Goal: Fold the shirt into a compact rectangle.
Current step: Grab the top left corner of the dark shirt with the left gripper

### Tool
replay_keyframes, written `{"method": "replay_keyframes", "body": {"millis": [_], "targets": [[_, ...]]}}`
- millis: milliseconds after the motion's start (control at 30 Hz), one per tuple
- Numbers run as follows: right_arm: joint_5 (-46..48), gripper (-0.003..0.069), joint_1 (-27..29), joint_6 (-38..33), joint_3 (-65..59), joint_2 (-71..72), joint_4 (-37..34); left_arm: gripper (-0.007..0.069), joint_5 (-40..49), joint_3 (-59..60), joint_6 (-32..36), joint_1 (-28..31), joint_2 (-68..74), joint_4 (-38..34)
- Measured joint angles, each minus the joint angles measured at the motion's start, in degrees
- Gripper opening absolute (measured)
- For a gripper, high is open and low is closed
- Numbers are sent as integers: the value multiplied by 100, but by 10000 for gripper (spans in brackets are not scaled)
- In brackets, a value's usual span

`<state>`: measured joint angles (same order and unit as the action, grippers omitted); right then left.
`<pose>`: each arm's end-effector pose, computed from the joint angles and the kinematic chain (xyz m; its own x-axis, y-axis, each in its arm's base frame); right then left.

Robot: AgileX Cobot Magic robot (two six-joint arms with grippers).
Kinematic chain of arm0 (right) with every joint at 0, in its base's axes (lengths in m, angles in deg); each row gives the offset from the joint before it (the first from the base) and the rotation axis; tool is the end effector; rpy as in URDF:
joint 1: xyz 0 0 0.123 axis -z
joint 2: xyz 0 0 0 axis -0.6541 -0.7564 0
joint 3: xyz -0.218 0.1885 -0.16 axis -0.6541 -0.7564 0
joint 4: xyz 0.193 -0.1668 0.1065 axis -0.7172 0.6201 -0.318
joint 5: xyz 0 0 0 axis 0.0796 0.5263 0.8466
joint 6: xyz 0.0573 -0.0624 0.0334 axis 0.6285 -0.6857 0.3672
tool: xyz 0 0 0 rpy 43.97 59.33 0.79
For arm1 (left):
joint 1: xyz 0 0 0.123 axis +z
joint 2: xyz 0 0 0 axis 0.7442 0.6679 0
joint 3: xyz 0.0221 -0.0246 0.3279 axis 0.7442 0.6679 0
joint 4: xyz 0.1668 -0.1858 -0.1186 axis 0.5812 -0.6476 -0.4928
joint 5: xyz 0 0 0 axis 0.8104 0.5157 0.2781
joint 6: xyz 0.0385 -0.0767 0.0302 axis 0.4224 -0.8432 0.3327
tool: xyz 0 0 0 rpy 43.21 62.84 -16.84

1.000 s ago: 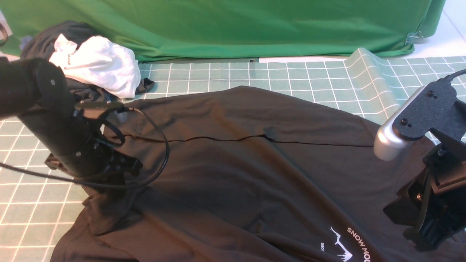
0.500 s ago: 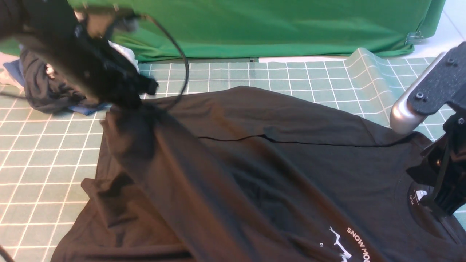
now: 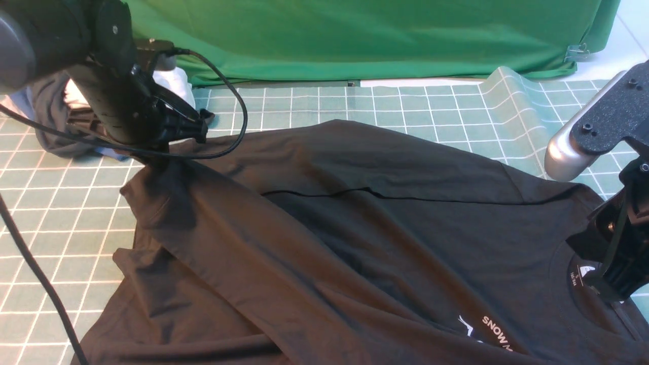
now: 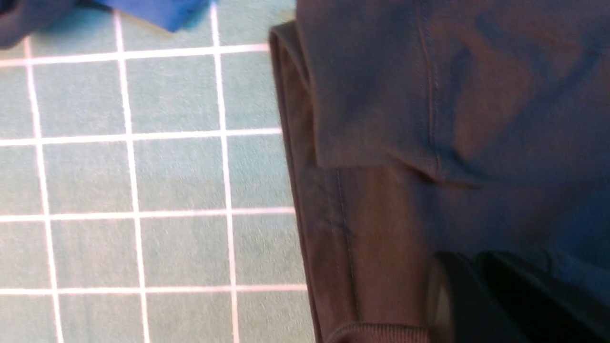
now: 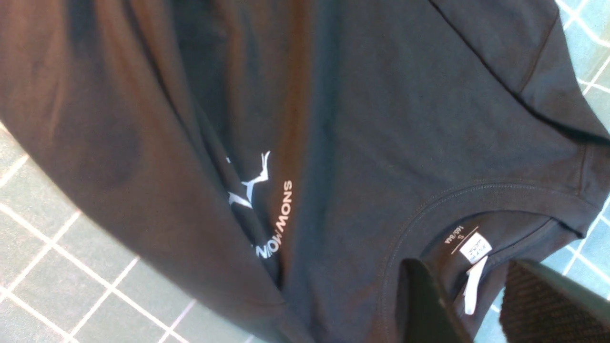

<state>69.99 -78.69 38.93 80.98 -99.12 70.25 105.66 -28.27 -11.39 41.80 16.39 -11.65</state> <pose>0.1679 0.1180 0.3744 -0.6211 -0.6447 -0.4456 -0.6557 0.7389 -0.1551 0.4194 -0.0371 0.2775 -0.9484 0.0153 -0.3167 -0.0060 0.9978 0.0662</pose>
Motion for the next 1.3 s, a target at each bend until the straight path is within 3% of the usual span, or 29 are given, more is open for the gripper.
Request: {"method": "replay_keyframes", "body": {"millis": [133, 300, 433, 500, 567, 667, 767, 967, 1133, 1300], "targets": [[59, 239, 0, 73, 0, 0, -98, 120, -122, -22, -97, 0, 0, 61], [143, 240, 0, 79, -5, 0, -259, 337, -165, -79, -404, 0, -21, 395], [240, 240, 0, 56, -5, 0, -365, 395, 355, -245, -392, 4, -143, 443], [272, 240, 0, 2, -5, 0, -439, 391, 740, -298, -268, 4, -265, 328], [284, 250, 0, -95, -5, 0, -505, 299, 1168, -188, -65, 4, -668, 36], [267, 267, 0, -124, -5, 0, -518, 143, 1143, 304, -90, 4, -1179, -79], [248, 276, 0, -146, -5, 0, -518, 36, 1158, 1168, -138, 4, -1689, -334], [165, 279, 0, -202, -5, 0, -525, 22, 1151, 2592, -200, 4, -2224, -891], [12, 279, 0, -232, -5, 0, -527, 127, 892, 3526, -317, 4, -2263, -699], [-46, 279, 0, -244, -5, 0, -527, 371, 256, 4259, -686, 4, -2269, -590]]}}
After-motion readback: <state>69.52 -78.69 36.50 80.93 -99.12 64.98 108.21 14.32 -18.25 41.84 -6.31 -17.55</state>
